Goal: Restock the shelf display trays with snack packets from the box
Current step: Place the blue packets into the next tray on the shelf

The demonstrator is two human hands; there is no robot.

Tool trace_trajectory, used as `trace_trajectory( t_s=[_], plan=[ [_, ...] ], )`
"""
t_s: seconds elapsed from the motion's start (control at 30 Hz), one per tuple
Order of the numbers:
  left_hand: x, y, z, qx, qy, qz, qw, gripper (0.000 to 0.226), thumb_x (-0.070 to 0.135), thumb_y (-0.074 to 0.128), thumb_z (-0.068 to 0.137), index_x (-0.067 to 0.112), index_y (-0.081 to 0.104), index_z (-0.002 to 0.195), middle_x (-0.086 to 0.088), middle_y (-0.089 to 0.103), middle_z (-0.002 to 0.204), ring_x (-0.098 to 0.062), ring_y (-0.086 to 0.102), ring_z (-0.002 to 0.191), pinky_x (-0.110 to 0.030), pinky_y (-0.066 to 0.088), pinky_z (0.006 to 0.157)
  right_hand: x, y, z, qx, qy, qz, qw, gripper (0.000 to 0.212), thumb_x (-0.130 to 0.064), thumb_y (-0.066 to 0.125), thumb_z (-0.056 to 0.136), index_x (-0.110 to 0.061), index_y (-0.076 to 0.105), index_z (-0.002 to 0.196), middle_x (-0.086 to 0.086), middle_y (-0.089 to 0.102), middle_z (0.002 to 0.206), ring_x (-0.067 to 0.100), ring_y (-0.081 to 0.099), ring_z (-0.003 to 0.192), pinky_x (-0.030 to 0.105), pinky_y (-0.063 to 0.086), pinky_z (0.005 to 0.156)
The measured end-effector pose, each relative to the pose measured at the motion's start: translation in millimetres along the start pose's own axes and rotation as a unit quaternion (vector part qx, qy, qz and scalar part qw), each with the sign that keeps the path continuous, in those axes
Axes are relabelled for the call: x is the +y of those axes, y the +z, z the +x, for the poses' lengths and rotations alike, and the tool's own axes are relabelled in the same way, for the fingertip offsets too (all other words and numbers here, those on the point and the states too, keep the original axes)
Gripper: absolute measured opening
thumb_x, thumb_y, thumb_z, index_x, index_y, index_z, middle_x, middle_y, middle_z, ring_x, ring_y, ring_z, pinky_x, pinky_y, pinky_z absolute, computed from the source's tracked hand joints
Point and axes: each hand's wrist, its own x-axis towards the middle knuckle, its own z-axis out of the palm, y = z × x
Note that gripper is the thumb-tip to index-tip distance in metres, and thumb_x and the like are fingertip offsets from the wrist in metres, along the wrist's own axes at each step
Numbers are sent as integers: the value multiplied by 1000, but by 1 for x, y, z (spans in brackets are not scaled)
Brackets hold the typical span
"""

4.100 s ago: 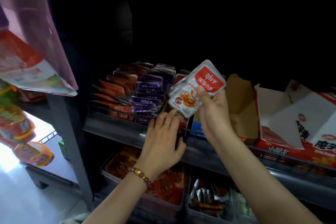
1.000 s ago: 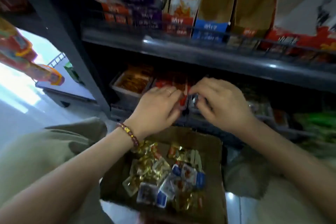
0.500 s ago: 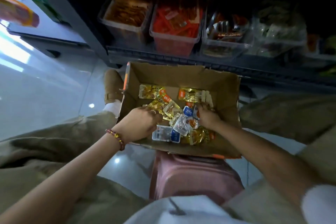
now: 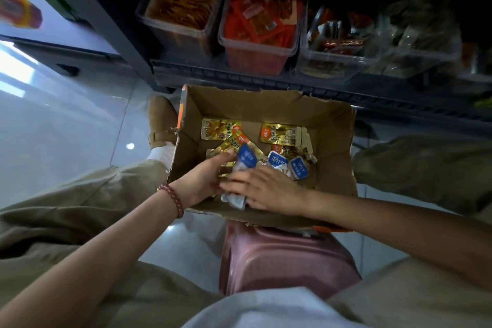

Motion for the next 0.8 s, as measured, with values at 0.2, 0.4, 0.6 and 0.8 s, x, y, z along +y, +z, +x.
trace_trajectory(
  t_s=[0.2, 0.4, 0.6, 0.8],
  plan=[
    [-8, 2, 1, 122, 27, 79, 989, 31, 10, 59, 93, 7, 51, 122, -10, 67, 94, -19, 66, 70, -27, 52, 52, 6, 5, -22, 39, 30, 42, 998, 51, -29, 52, 91, -15, 32, 135, 6, 31, 138, 21, 36, 126, 28, 26, 106],
    [-10, -4, 4, 207, 100, 158, 960, 26, 14, 57, 94, 10, 55, 120, 0, 65, 84, -11, 62, 71, -23, 51, 62, 69, 38, -58, -305, 377, -6, 874, 75, 2, 51, 87, -16, 14, 150, 8, 14, 157, 29, 30, 137, 39, 36, 105],
    [-9, -11, 4, 257, 138, 128, 948, 40, 8, 65, 88, 16, 46, 122, 5, 58, 101, -7, 62, 75, -19, 50, 56, 82, 63, -56, -331, 434, -85, 834, 69, -12, 62, 86, -13, 26, 144, 12, 34, 146, 28, 36, 133, 39, 33, 108],
    [-11, -20, -4, 264, 212, 237, 911, 20, 2, 56, 92, 21, 50, 87, -11, 60, 109, -23, 61, 85, -28, 51, 64, 91, 32, -26, -303, 420, 76, 852, 34, -22, 44, 98, -19, 48, 132, 2, 58, 112, 21, 59, 97, 24, 43, 72]
  ],
)
